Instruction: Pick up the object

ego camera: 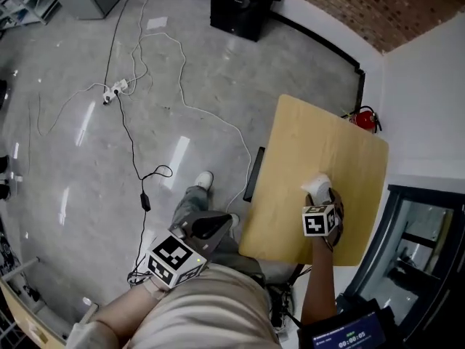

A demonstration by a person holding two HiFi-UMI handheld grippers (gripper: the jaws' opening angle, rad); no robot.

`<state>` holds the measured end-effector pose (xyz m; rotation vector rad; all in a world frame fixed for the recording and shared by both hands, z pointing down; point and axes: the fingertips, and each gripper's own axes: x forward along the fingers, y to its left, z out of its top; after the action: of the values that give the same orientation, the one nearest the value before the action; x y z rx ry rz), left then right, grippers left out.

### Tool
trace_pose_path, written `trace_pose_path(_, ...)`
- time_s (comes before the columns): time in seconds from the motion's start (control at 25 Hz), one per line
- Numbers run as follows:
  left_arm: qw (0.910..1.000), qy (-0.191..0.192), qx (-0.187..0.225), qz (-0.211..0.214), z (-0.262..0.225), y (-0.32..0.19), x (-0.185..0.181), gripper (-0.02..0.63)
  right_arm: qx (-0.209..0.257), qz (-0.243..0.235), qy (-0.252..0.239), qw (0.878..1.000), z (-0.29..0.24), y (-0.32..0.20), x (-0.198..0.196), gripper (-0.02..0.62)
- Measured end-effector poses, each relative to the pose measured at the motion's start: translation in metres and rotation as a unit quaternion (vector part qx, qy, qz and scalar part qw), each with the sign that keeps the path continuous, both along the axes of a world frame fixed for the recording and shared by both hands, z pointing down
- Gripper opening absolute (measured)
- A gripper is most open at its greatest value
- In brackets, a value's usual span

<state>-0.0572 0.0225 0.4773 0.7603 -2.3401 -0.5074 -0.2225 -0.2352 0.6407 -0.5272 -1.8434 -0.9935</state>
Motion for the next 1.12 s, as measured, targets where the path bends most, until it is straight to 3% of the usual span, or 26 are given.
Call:
trace_pose_path(0.12, 0.9999, 0.004, 0.001, -0.015, 0.001, 0.007, 0.001, -0.012, 0.032, -0.008, -0.009, 0.999, 0.007, -0.008, -0.012, 0.347)
trace_pose_path(0.4, 0.9997, 0.011, 0.004, -0.022, 0.002, 0.010, 0.000, -0.012, 0.029, -0.014, 0.043, 0.999, 0.038, -0.012, -0.026, 0.417)
trace_pose_path(0.6, 0.9995, 0.019, 0.013, -0.023, 0.011, 0.006, 0.001, -0.012, 0.038, -0.046, 0.045, 0.997, 0.039, -0.005, -0.026, 0.419)
trace_pose_path(0.8, 0.9995, 0.019, 0.015, -0.021, 0.010, 0.002, -0.008, -0.012, 0.017, -0.035, 0.035, 0.999, 0.039, -0.007, -0.031, 0.417)
trace_pose_path(0.96, 0.9995, 0.022, 0.016, -0.017, 0.012, -0.005, -0.005, -0.012, -0.023, 0.011, 0.016, 1.000, 0.035, -0.009, -0.041, 0.413)
trace_pose_path(1.12, 0.9997, 0.021, 0.010, -0.009, 0.013, -0.006, 0.000, -0.012, -0.078, 0.055, 0.030, 0.995, 0.030, -0.001, -0.050, 0.411)
